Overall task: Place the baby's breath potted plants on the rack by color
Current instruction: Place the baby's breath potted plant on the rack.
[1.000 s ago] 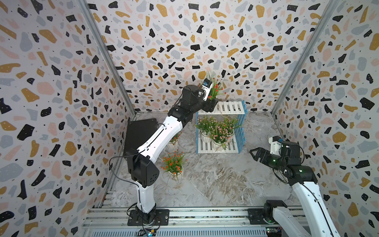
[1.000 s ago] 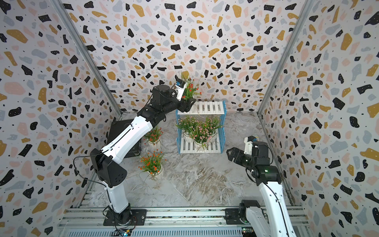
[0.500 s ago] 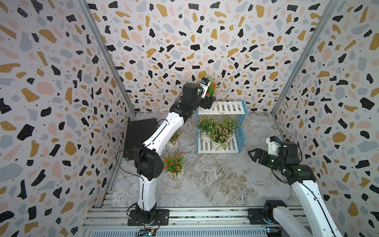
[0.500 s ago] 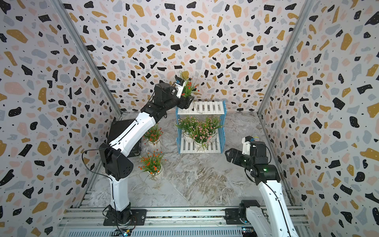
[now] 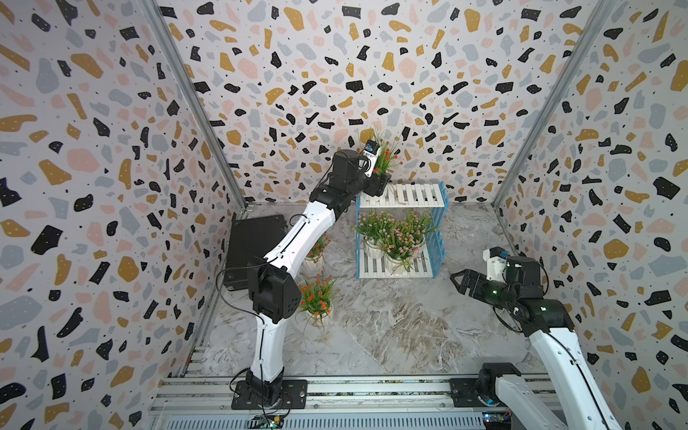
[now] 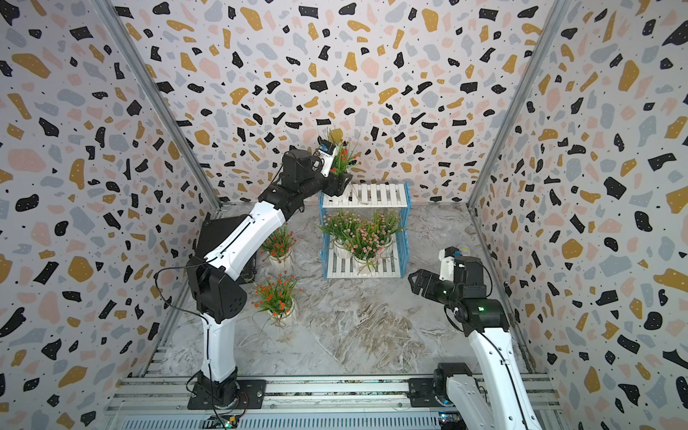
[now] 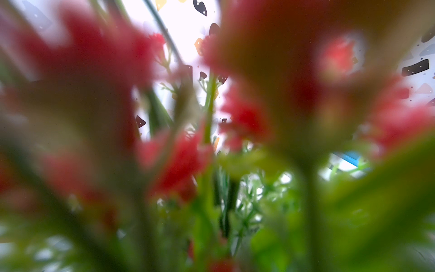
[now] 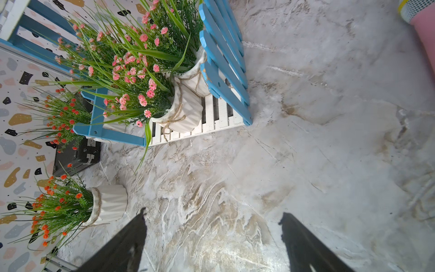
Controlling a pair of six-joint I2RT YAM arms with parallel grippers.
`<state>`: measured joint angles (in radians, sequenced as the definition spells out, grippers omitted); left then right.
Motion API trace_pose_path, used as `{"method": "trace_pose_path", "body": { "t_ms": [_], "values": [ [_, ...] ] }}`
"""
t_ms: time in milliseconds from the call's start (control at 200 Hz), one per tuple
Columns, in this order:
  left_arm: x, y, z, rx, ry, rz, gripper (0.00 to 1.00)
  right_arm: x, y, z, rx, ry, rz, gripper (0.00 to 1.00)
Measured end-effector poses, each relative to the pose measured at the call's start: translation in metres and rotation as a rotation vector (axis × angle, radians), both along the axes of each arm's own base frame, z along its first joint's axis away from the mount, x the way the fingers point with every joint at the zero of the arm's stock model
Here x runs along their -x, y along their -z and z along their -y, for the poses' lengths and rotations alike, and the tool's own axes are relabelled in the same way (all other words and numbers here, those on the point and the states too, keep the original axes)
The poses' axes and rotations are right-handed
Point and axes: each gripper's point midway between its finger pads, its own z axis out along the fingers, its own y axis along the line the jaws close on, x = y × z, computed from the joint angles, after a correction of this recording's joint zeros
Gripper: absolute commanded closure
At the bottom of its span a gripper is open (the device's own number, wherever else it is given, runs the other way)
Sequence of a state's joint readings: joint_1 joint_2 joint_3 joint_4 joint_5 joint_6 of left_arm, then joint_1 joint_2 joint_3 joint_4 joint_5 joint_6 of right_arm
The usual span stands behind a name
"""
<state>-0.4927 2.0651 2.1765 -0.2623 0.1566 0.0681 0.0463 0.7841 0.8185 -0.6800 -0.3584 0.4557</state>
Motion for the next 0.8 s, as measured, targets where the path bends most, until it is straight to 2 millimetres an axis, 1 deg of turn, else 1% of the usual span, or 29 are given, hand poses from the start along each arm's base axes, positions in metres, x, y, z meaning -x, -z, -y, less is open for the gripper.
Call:
{"method": "trace_pose_path", "body": {
  "t_ms": [325, 801],
  "values": [
    [-0.0012, 0.0015, -0.0019, 0.002, 0.002, -0.001, 0.27, -0.0001, 0.0004, 0.0007, 0.005, 0.001, 0.0, 0.09],
    [0.0036, -0.0005, -0.0047, -0.02, 0.016, 0.007, 0.27, -0.0005, 0.0001, 0.0005, 0.004, 0.001, 0.002, 0.09]
  ]
}}
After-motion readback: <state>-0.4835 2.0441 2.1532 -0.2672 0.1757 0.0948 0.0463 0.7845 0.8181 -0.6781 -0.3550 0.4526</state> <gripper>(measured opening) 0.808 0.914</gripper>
